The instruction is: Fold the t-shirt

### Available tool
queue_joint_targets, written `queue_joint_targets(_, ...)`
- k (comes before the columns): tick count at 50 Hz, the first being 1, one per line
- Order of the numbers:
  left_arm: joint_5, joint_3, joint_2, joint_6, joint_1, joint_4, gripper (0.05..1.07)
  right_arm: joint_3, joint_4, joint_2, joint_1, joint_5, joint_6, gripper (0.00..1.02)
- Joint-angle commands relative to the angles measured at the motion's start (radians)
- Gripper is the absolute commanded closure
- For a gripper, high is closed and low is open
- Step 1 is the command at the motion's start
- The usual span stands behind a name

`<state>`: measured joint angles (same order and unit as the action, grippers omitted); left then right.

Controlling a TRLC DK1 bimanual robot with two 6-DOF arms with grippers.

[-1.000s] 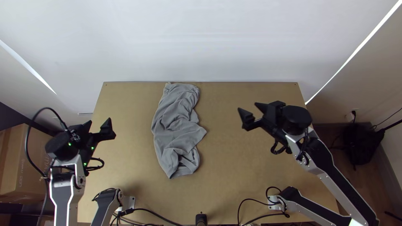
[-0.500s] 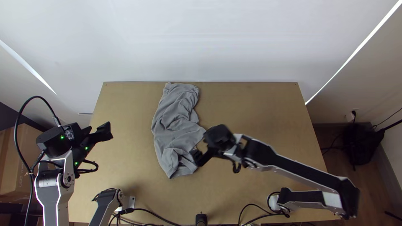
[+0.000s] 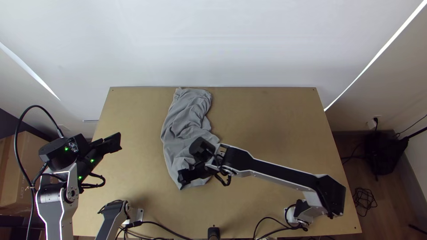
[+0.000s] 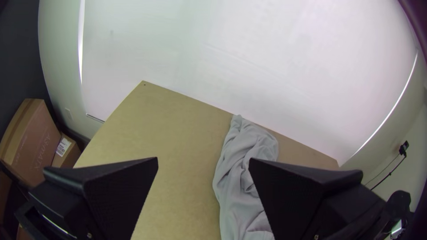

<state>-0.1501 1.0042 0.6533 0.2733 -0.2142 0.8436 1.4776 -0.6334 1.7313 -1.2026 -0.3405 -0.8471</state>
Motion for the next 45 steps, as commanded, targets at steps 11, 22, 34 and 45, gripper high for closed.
queue_joint_targets(11, -0.014, -0.039, -0.014, 0.029, -0.01, -0.034, 0.1, 0.064, -0.057, 0.14, -0.025, -0.002, -0.001, 0.16)
queue_joint_targets(22, -0.012, -0.067, -0.021, 0.026, -0.011, -0.052, 0.1, 0.09, -0.04, 0.191, -0.005, 0.152, 0.045, 0.16)
queue_joint_targets(34, -0.014, -0.09, -0.023, 0.026, -0.011, -0.083, 0.1, 0.115, -0.012, 0.2, 0.02, 0.218, 0.005, 0.16)
queue_joint_targets(45, -0.016, -0.11, -0.021, 0.026, -0.01, -0.097, 0.1, 0.145, -0.012, 0.206, 0.052, 0.216, -0.037, 0.16)
